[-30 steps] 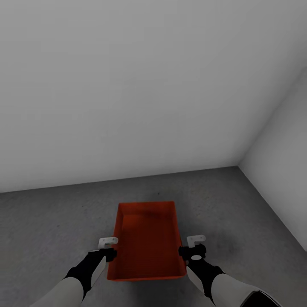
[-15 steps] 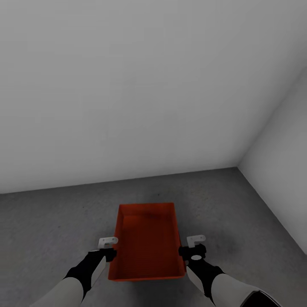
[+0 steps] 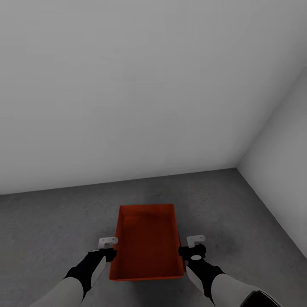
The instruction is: Move the two storage containers from the living room to the garage. In the garage, place one container on the floor and stack the other container on top of it (either order is fine).
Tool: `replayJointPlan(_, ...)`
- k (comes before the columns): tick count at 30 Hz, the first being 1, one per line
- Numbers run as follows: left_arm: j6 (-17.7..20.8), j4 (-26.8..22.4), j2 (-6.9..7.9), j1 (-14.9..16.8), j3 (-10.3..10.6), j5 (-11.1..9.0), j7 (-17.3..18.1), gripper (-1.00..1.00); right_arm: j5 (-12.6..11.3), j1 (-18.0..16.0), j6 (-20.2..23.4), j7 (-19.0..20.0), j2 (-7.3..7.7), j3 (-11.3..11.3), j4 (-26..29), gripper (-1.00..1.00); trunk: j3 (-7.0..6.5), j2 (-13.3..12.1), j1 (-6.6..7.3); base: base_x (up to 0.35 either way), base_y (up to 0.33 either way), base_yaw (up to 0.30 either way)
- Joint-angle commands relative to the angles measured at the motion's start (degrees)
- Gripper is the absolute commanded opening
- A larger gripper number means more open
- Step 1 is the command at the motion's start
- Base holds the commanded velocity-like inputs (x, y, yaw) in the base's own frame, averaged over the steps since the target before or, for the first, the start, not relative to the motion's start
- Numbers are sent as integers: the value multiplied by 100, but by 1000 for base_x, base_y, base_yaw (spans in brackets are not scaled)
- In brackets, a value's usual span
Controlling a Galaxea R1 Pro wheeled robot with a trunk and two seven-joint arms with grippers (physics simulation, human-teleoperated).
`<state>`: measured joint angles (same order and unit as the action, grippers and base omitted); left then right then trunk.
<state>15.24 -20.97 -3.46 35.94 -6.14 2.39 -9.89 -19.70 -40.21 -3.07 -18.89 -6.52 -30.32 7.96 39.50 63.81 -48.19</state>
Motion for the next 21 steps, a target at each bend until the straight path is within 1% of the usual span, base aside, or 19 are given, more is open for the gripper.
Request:
replayJointPlan(1, 32, -12, -6, 0, -36, 24, -1, 100, -61, -4, -27, -18, -1, -45, -8, 100, -14, -39, 22, 0, 0, 0)
replayJointPlan(21, 32, -12, -6, 0, -36, 24, 1, 100, -61, -4, -27, -18, -7, -45, -7, 100, -373, -841, 462, 0, 0, 0)
